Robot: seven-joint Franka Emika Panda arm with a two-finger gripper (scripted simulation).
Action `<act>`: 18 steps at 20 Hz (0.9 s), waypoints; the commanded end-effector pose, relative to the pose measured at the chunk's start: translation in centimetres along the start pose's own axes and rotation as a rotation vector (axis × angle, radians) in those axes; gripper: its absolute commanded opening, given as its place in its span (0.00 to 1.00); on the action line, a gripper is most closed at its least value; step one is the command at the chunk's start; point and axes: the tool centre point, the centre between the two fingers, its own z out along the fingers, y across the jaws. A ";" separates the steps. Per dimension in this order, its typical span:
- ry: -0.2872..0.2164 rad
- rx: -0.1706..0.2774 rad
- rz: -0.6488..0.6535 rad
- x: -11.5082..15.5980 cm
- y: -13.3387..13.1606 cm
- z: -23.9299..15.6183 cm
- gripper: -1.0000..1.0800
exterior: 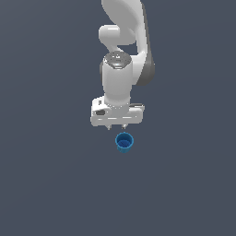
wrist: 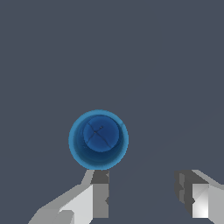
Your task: Pick up the object and move it to a goal position.
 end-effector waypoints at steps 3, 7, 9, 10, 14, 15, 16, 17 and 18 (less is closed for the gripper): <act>0.012 -0.010 -0.090 -0.2 -0.3 0.9 0.62; 0.027 -0.022 -0.202 -0.5 -0.8 1.9 0.62; 0.036 -0.028 -0.270 -0.8 -1.1 2.5 0.62; 0.041 -0.031 -0.305 -0.9 -1.2 2.8 0.62; 0.059 -0.044 -0.445 -1.3 -1.9 3.9 0.62; 0.064 -0.047 -0.481 -1.5 -2.1 4.2 0.62; 0.068 -0.049 -0.516 -1.6 -2.4 4.5 0.62; 0.073 -0.052 -0.552 -1.7 -2.6 4.7 0.62; 0.078 -0.055 -0.587 -1.9 -2.8 5.0 0.62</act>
